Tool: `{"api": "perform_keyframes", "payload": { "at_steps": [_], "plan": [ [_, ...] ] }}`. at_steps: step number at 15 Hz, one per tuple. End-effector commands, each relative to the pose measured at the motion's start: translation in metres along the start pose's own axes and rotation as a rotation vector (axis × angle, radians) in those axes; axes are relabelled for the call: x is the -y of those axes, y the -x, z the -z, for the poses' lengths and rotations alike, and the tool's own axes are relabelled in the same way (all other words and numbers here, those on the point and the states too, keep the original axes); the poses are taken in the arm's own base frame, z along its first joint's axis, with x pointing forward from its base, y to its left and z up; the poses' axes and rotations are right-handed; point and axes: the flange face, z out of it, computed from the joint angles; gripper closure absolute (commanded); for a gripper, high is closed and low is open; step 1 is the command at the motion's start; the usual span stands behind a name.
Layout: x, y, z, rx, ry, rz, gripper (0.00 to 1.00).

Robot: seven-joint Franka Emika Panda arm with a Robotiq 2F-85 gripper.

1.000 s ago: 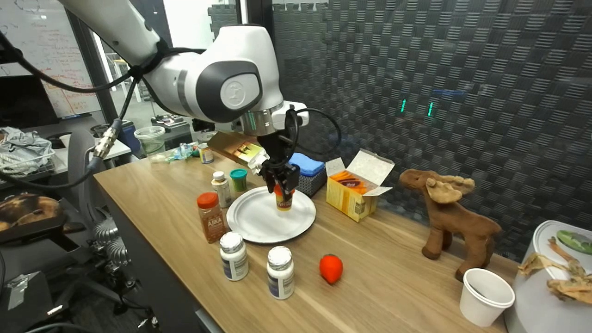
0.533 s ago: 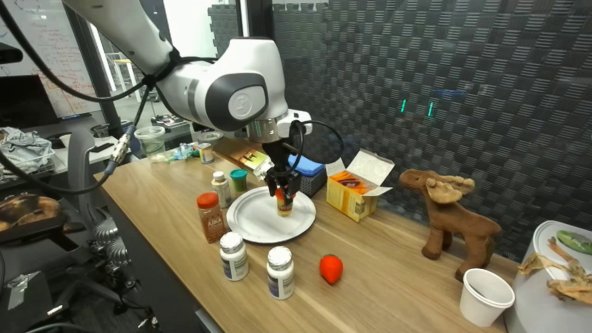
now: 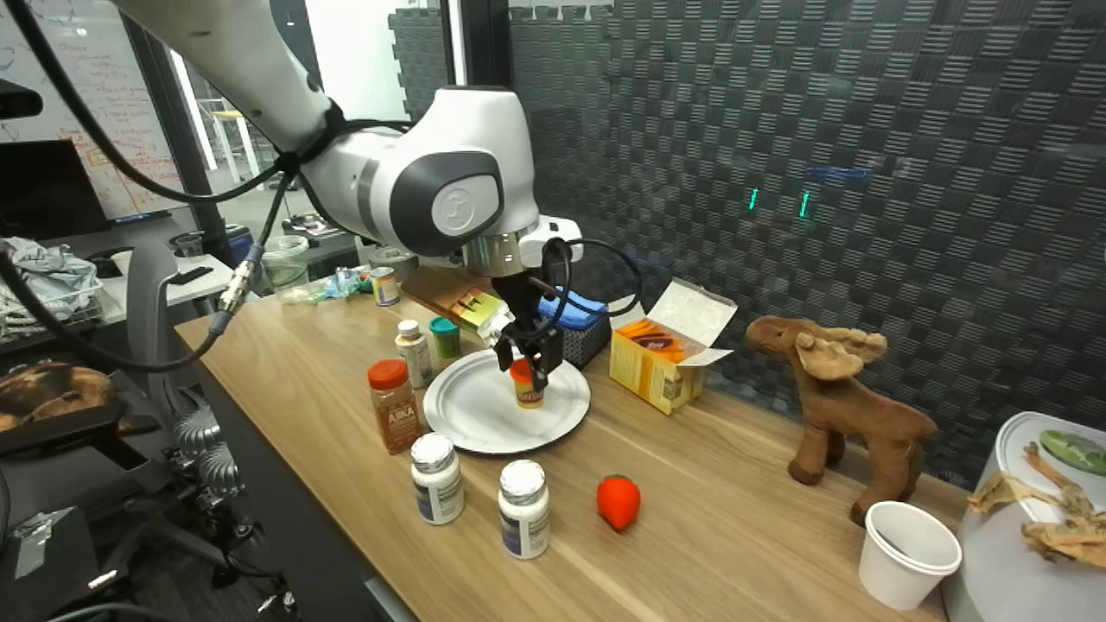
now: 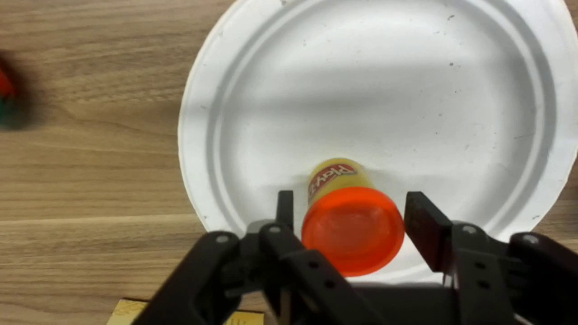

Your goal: Pick up all the objects surrounding the white plate and arrange them on the plate

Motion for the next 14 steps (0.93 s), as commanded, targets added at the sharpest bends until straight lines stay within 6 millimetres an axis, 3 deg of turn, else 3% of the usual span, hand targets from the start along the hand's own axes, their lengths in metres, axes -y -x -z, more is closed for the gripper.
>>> {"api": "perform_keyframes", "payload": {
  "at_steps": [1,8,14],
  "plan": [
    [0.006,-0.007,0.020,-0.044,-0.021,0.025,0.02],
    [0.021,0.008,0.103,-0.121,-0.022,0.072,0.00],
    [-0.006,0.064,0.148,-0.066,0.013,0.010,0.00]
  ]
}}
